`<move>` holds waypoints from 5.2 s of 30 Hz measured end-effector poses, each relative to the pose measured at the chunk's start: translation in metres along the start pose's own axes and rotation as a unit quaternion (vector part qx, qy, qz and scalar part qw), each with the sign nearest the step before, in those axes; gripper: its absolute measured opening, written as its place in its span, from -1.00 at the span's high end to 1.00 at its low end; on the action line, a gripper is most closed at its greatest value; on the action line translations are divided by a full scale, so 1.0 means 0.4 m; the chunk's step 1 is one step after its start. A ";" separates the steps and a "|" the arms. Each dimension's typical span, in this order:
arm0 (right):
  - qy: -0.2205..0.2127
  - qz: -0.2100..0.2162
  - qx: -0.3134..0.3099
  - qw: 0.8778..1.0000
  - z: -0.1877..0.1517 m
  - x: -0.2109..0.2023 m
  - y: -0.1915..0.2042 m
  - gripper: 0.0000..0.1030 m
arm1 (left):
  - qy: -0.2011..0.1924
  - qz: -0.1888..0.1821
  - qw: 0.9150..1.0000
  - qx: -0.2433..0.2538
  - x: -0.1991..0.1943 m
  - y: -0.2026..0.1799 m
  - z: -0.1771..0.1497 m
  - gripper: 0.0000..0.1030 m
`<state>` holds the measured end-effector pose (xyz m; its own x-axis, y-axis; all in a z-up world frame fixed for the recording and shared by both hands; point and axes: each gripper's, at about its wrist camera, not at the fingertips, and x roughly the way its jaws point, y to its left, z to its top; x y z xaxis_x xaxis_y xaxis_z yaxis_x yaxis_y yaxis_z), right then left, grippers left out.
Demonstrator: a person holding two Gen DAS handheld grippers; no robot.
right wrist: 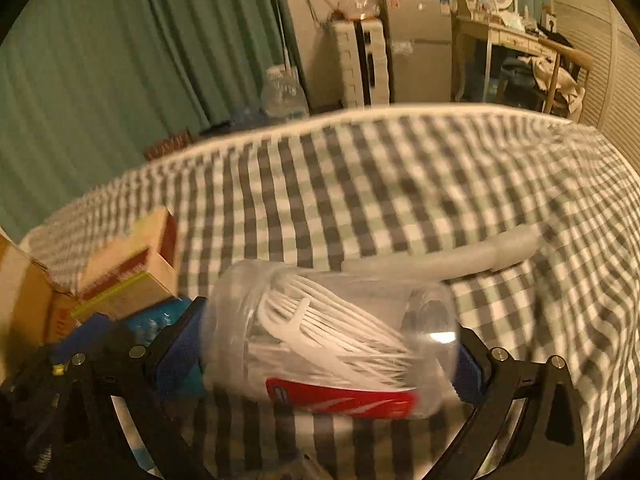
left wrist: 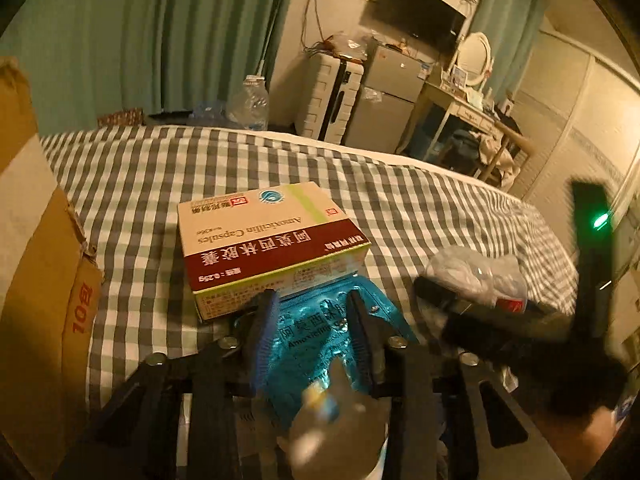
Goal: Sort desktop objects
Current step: 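Grasp the white bear figure with the left gripper while the right grasps the clear floss jar, then carry the bear figure and floss jar over the box and release both, then move the left gripper back to the pile and grasp the blue Vinda tissue pack, then lift the tissue pack with the left gripper while the right grasps the white foam roller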
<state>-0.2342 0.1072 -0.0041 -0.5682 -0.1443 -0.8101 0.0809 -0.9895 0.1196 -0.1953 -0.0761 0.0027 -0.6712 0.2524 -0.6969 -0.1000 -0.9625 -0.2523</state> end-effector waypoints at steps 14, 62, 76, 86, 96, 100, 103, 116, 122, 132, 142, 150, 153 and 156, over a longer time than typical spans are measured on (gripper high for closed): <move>-0.046 0.006 -0.029 0.999 -0.131 -0.275 -0.046 -0.84 | -0.054 -0.045 0.997 0.045 -0.136 -0.080 0.011 0.88; -0.092 0.055 -0.050 0.993 -0.272 -0.589 0.066 -0.84 | -0.072 -0.017 0.997 0.025 -0.512 -0.114 -0.123 0.16; -0.127 0.189 -0.152 0.962 -0.169 -0.679 0.542 -0.84 | -0.108 0.070 0.992 -0.009 -0.781 0.306 0.004 0.21; -0.068 0.178 -0.123 0.974 -0.051 -0.500 0.625 -0.89 | -0.057 0.107 0.993 -0.015 -0.675 0.381 -0.005 -0.32; -0.238 0.088 -0.125 0.959 -0.090 -0.753 0.438 -0.99 | -0.106 0.126 0.986 0.032 -0.746 0.176 -0.076 -0.83; -0.295 0.039 -0.140 0.945 -0.149 -0.873 0.330 -0.99 | -0.130 0.061 0.990 0.009 -0.775 0.059 -0.090 -1.00; -0.305 -0.013 -0.160 0.939 -0.198 -0.922 0.262 -0.99 | -0.125 0.042 0.991 0.011 -0.766 -0.044 -0.103 -1.00; -0.217 -0.031 -0.026 0.975 -0.314 -0.746 -0.168 -0.99 | -0.030 0.081 0.996 0.014 -0.506 -0.256 -0.221 -1.00; -0.190 -0.015 0.022 0.981 -0.322 -0.621 -0.289 -0.99 | 0.010 0.079 0.996 0.030 -0.361 -0.328 -0.231 -1.00; -0.139 0.008 0.075 0.987 -0.294 -0.512 -0.373 -0.99 | 0.042 0.035 0.986 0.156 -0.093 -0.370 -0.197 -1.00; -0.081 0.015 0.053 0.995 -0.278 -0.404 -0.373 -0.99 | 0.051 0.002 0.988 0.147 -0.033 -0.333 -0.211 -0.45; -0.086 0.045 0.052 0.994 -0.216 -0.350 -0.360 -0.99 | -0.008 0.012 0.997 0.077 -0.095 -0.234 -0.131 -0.45; -0.083 0.030 0.036 0.995 -0.174 -0.299 -0.322 -0.99 | -0.008 0.039 0.996 0.077 -0.064 -0.215 -0.090 -0.46; -0.069 0.033 0.060 0.995 -0.134 -0.232 -0.289 -0.99 | -0.029 0.048 0.996 0.069 -0.048 -0.188 -0.063 -0.46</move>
<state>-0.1470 0.2350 0.0267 -0.6733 -0.1986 -0.7122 0.0272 -0.9692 0.2446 -0.1565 -0.0059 0.0184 -0.7238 0.1565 -0.6721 -0.1314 -0.9874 -0.0884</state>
